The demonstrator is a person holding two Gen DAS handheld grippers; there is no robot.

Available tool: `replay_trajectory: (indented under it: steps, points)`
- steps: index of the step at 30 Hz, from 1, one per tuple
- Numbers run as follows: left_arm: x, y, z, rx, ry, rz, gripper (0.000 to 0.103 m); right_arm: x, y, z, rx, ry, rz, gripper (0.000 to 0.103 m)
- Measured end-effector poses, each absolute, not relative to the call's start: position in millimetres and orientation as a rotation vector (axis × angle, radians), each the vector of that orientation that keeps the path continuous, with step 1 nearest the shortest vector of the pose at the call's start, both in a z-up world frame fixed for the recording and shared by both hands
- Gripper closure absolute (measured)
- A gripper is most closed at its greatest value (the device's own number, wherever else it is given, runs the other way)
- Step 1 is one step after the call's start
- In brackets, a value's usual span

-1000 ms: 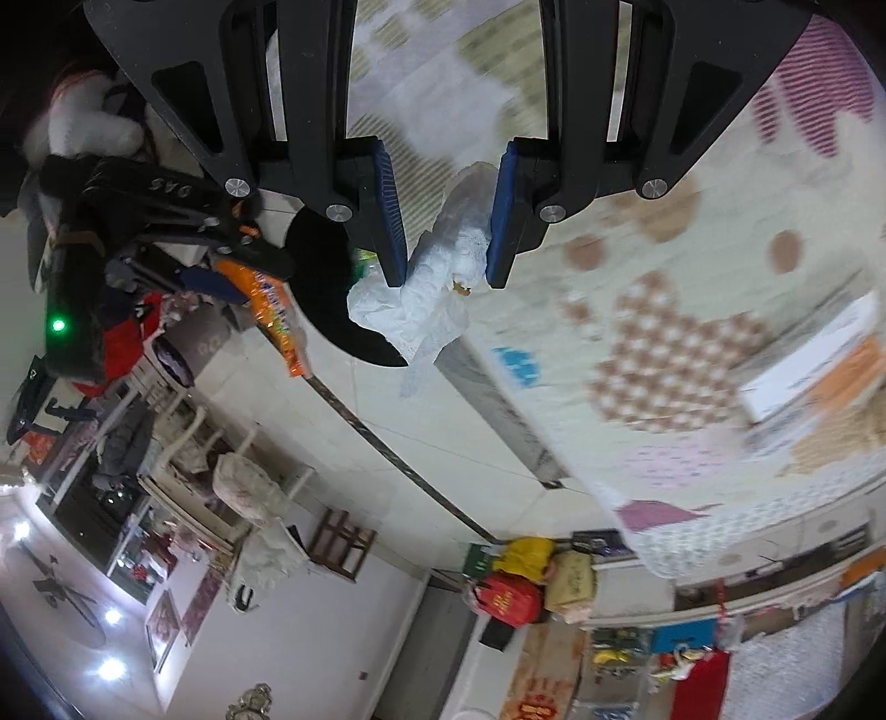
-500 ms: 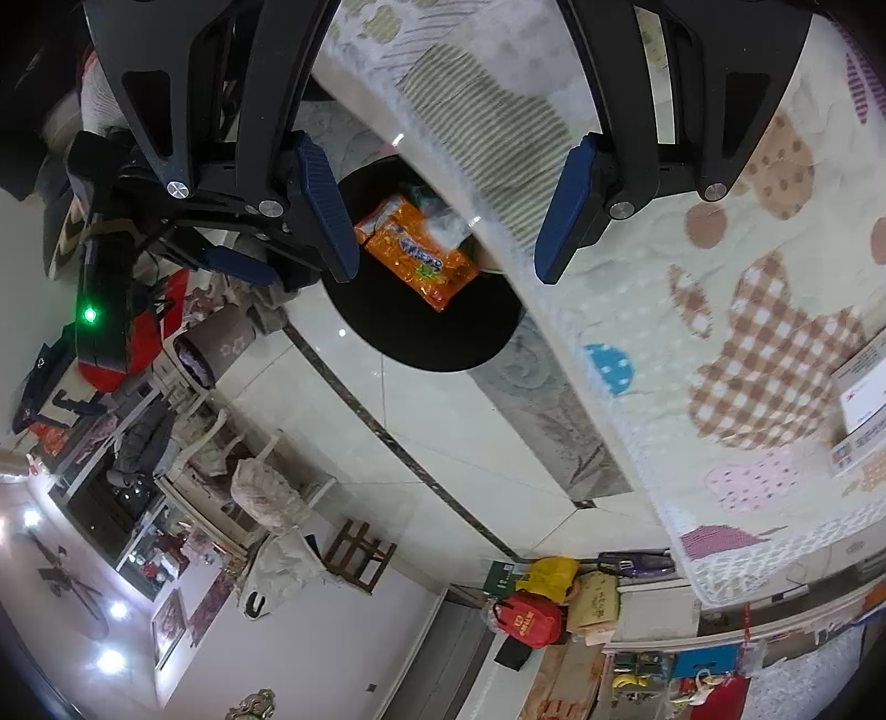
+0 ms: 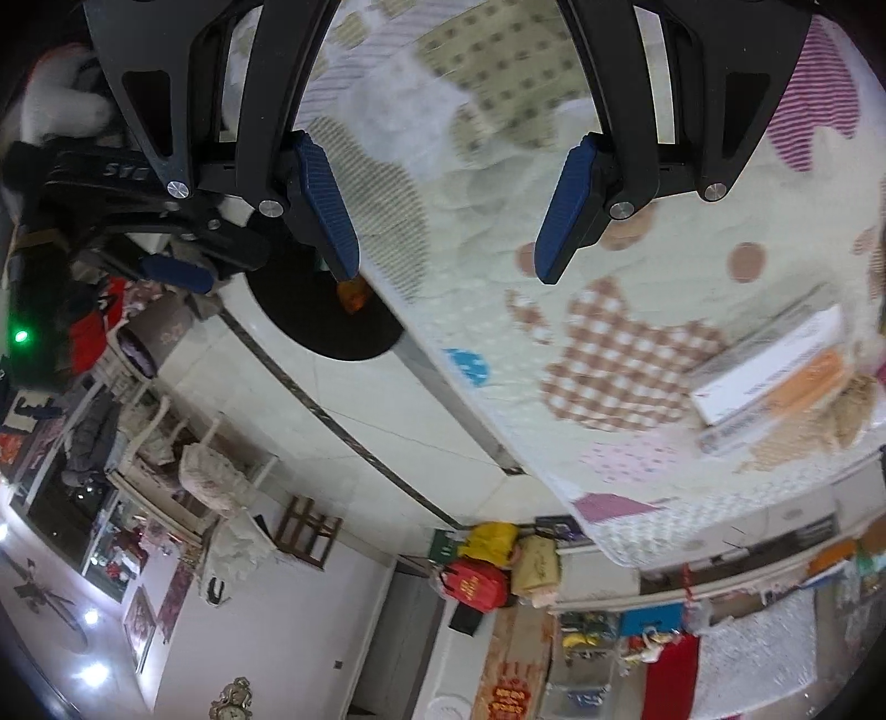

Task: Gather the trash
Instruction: 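Move both open tools back over the quilt toward the remaining trash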

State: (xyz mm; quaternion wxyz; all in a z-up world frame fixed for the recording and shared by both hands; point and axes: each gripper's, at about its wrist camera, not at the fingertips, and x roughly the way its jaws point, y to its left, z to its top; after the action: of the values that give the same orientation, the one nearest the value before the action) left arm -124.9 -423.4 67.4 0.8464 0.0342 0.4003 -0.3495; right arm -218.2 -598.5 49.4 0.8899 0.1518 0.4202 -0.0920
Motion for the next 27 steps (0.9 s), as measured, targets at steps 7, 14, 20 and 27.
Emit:
replay_trajectory:
  steps: [7, 14, 20, 27]
  points:
    - [-123.3, -384.4, 71.6, 0.075, 0.813, -0.662, 0.038, -203.7, -558.4, 67.9, 0.289, 0.845, -0.113, 0.017]
    - [-119.2, -334.2, 72.4, 0.058, 0.807, -0.577, 0.038, -178.7, -512.5, 69.3, 0.259, 0.851, -0.028, 0.017]
    - [-108.6, -263.6, 71.0, -0.018, 0.817, -0.513, 0.038, -158.0, -471.2, 69.2, 0.242, 0.864, 0.062, 0.017]
    - [-83.1, -173.5, 67.8, -0.073, 0.838, -0.420, 0.038, -136.2, -418.2, 63.3, 0.195, 0.892, 0.158, 0.017]
